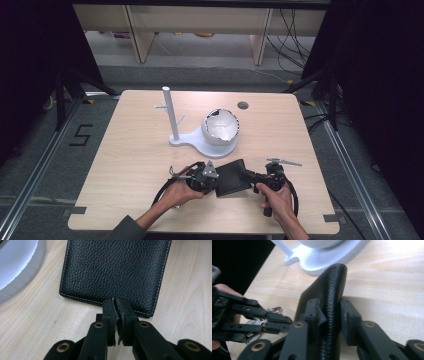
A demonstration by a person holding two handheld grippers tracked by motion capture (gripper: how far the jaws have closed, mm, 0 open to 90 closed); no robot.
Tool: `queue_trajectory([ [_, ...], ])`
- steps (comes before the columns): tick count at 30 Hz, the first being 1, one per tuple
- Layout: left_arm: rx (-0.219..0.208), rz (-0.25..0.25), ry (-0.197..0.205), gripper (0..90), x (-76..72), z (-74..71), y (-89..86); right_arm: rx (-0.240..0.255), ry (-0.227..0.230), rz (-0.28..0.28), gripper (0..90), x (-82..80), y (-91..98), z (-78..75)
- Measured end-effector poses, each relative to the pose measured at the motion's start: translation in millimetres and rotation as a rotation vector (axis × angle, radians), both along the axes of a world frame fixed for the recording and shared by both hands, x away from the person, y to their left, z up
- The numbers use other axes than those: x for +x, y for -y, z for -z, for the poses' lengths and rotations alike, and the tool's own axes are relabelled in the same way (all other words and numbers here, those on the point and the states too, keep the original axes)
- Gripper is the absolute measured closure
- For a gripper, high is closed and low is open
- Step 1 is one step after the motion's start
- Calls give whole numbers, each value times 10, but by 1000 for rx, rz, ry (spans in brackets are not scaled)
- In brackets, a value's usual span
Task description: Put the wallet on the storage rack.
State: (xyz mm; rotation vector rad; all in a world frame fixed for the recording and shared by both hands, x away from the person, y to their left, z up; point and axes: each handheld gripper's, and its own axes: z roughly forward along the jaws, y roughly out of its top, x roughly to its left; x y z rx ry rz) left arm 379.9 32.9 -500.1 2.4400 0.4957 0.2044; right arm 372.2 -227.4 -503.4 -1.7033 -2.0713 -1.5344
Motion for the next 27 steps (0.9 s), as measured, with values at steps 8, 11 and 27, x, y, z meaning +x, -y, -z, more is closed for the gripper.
queue_trajectory([
  [8,-21,-28,-5,657,1,-43,-53,-20,91,-89,778,-2,-43,-137],
  [11,-36,-43,8,554,-39,-115,-97,-18,83,-93,781,-6,-91,-171],
  [27,-97,-136,104,328,-517,-509,-897,-49,156,-152,791,-11,-157,-523],
])
